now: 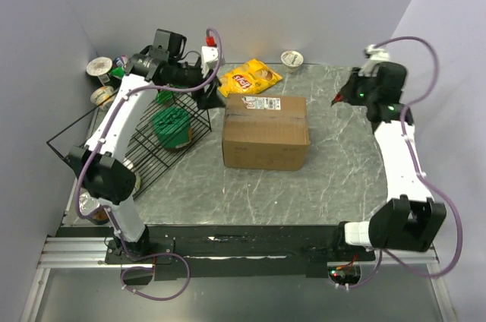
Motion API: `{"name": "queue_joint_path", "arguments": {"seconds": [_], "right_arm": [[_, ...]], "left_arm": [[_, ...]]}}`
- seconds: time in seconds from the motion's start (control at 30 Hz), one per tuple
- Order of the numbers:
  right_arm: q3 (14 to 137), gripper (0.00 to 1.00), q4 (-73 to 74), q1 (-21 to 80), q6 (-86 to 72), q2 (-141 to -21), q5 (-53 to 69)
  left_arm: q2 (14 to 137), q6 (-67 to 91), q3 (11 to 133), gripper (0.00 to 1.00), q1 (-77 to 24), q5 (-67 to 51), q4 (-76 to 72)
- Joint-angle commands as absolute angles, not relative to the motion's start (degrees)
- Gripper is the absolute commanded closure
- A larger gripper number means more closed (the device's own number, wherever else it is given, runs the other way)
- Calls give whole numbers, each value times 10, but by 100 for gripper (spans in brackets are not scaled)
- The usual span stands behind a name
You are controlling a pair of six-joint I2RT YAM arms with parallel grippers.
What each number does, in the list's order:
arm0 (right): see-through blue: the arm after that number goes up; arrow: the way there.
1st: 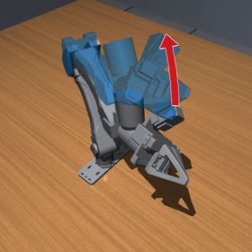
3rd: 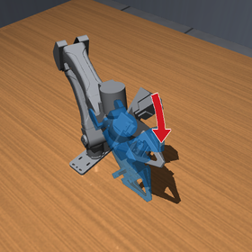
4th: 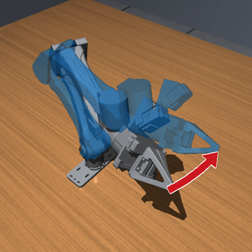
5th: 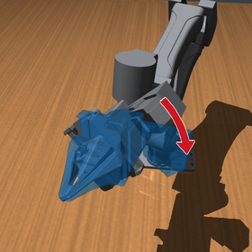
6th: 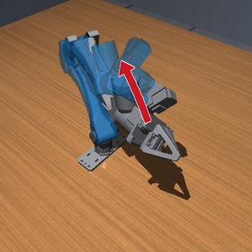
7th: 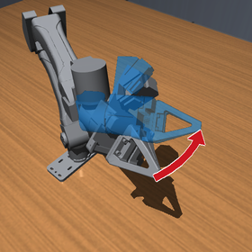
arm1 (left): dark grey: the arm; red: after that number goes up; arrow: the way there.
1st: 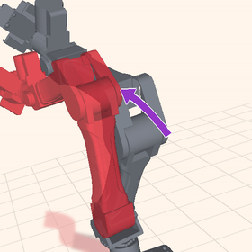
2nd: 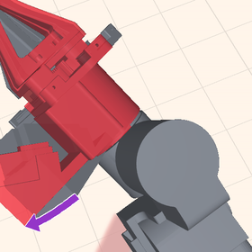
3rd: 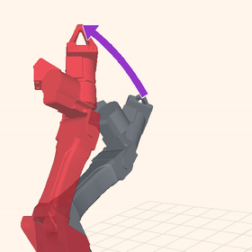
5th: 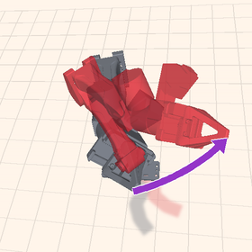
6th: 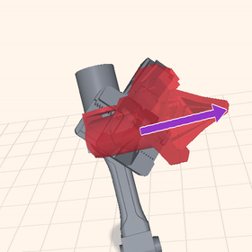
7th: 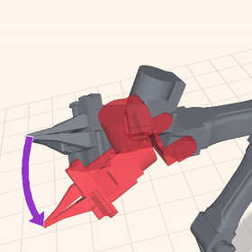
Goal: Unpack the express box
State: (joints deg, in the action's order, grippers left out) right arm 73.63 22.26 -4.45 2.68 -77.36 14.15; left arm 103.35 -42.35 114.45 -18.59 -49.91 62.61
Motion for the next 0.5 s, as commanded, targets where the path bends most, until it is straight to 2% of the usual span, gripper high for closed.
{"name": "queue_joint_path", "arguments": {"seconds": [0.0, 0.07, 0.2, 0.4, 0.47], "right_arm": [[756, 100, 190, -76, -68, -703, 176], [738, 100, 170, -76, -79, -682, 195], [661, 100, 72, -78, -105, -632, 202], [592, 100, 30, -78, -130, -597, 234], [585, 100, 33, -77, -143, -596, 240]], "left_arm": [[997, -161, 1065, 16, -215, -498, 224], [1008, -122, 1031, 14, -240, -474, 167], [1076, -172, 1057, 13, -276, -442, 148], [1227, -86, 1245, 13, -273, -472, 181], [1251, -60, 1243, 13, -274, -468, 151]]}}
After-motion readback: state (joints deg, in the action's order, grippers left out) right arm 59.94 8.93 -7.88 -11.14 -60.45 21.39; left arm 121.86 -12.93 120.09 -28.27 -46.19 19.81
